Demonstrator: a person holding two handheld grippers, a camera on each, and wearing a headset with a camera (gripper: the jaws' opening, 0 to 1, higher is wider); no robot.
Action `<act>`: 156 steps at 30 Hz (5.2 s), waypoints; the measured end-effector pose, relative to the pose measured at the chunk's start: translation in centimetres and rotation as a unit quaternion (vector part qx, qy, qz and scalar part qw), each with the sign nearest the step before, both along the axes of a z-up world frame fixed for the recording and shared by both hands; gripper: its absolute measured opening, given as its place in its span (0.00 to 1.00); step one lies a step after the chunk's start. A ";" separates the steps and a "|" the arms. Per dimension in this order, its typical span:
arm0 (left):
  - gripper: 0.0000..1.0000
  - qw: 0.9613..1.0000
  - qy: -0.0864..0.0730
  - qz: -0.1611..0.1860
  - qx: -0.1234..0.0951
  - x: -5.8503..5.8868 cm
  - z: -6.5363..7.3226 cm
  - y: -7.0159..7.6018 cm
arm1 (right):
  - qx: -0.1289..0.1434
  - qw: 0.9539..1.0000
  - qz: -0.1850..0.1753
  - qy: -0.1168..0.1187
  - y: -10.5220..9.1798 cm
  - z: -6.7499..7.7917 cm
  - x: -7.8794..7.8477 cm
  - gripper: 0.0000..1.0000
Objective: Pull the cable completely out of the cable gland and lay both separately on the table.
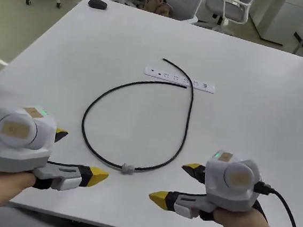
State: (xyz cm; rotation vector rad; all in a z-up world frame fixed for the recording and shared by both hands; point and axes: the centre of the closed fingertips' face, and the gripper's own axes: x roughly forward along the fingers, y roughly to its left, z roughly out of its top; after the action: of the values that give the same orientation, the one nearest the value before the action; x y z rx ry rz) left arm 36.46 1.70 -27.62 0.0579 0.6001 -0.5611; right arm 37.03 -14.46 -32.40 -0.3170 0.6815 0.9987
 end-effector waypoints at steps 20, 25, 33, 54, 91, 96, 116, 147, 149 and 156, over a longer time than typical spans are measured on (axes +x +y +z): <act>0.78 1.000 0.004 0.005 0.007 0.2 -0.5 0.6 | -0.009 0.997 0.078 -0.010 2.5 -3.7 2.8 0.50; 0.77 1.000 0.005 0.001 0.011 0.1 -0.6 0.5 | -0.019 0.994 0.102 -0.017 3.0 -5.1 3.9 0.46; 0.75 1.000 0.011 -0.007 0.020 0.0 -1.0 0.4 | -0.013 0.992 0.125 -0.026 4.5 -5.9 6.1 0.39; 0.71 0.999 0.011 -0.010 0.028 -0.1 -1.0 0.4 | -0.020 0.974 0.224 -0.029 7.4 -8.0 4.9 0.23; 0.66 0.997 -0.029 -0.057 0.033 -0.8 0.4 -2.2 | -0.004 0.969 0.221 -0.110 6.0 1.9 3.1 0.09; 0.62 0.997 -0.052 -0.059 0.024 -0.6 1.6 -2.3 | 0.006 0.964 0.227 -0.137 5.4 4.5 2.0 0.09; 0.39 0.965 -0.141 -0.203 -0.087 -0.3 9.0 -8.6 | 0.030 0.937 0.263 -0.230 2.9 12.8 -1.6 0.09; 0.18 0.898 -0.135 -0.374 -0.186 -3.0 13.2 -13.0 | 0.071 0.899 0.305 -0.307 3.5 18.1 -4.5 0.08; 0.18 0.900 -0.141 -0.372 -0.180 -3.0 13.0 -13.1 | 0.074 0.900 0.303 -0.303 3.4 18.3 -4.6 0.07; 0.16 0.893 -0.152 -0.370 -0.207 -2.8 14.3 -13.1 | 0.100 0.900 0.296 -0.304 3.2 19.4 -4.6 0.08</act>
State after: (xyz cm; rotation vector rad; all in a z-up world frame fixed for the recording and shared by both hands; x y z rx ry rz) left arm 33.66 -11.45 -13.33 -0.0340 0.1169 -1.3861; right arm 32.38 -11.24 -13.02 -0.6436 -0.1105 1.4408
